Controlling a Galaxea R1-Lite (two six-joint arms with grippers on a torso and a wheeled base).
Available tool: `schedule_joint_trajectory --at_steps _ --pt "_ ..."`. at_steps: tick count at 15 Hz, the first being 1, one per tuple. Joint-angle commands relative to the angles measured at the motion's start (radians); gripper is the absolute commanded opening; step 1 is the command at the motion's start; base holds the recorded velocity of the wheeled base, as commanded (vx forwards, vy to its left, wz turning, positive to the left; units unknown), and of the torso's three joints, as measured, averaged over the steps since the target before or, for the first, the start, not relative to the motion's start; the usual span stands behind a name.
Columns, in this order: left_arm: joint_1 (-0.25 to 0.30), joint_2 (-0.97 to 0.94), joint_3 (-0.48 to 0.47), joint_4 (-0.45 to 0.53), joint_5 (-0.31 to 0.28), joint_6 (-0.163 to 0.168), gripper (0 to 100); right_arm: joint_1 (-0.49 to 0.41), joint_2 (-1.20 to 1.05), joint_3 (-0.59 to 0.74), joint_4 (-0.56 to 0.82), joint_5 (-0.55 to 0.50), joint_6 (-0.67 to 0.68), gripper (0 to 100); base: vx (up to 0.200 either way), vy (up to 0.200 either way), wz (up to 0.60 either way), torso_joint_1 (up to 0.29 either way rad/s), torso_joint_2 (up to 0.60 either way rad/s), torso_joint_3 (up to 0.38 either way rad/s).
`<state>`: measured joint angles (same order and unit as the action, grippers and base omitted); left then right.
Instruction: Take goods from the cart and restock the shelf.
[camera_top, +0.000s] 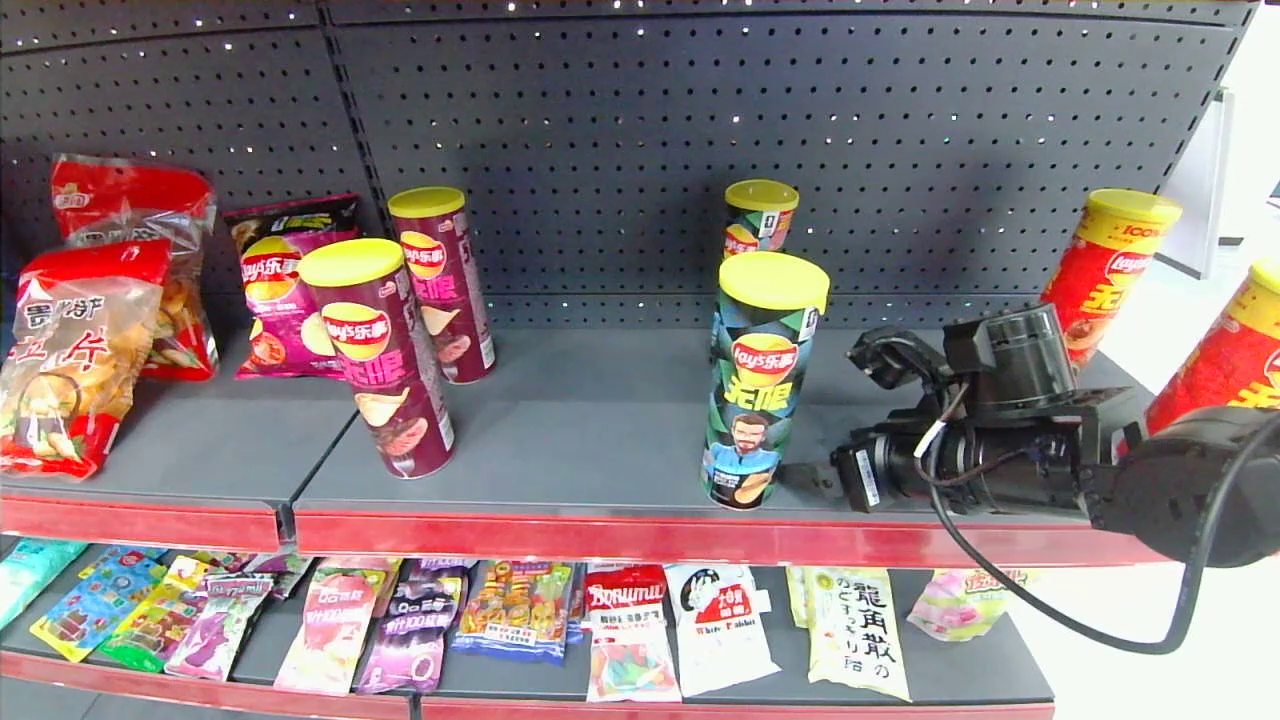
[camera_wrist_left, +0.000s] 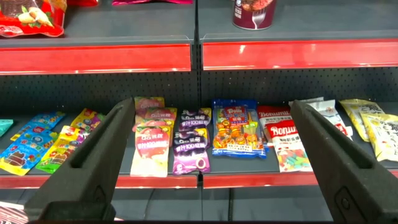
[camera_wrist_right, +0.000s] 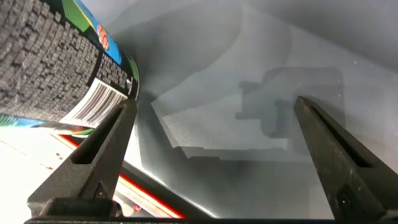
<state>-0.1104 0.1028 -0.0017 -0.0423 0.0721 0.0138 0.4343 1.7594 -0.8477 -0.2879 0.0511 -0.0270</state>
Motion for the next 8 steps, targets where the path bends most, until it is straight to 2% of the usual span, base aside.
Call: schedule_joint_trajectory --at_steps 1,4,6,8 --pt "0.0 0.002 0.0 -0.001 0.0 0.0 100 -0.006 -0.066 0.041 0.001 -0.005 0.001 100 0.0 0.0 0.0 0.0 0.0 0.0" --pt "0.0 0.002 0.0 -0.001 -0.017 -0.002 100 0.003 -0.301 0.133 0.003 -0.046 -0.001 100 0.0 0.0 0.0 0.0 0.0 0.0" --pt "0.0 0.002 0.0 -0.001 -0.046 -0.002 100 0.054 -0.505 0.22 0.009 -0.091 -0.002 100 0.0 0.0 0.0 0.0 0.0 0.0" --pt "0.0 0.002 0.0 0.001 -0.048 0.0 100 0.086 -0.672 0.309 0.012 -0.126 -0.019 100 0.0 0.0 0.0 0.0 0.0 0.0"
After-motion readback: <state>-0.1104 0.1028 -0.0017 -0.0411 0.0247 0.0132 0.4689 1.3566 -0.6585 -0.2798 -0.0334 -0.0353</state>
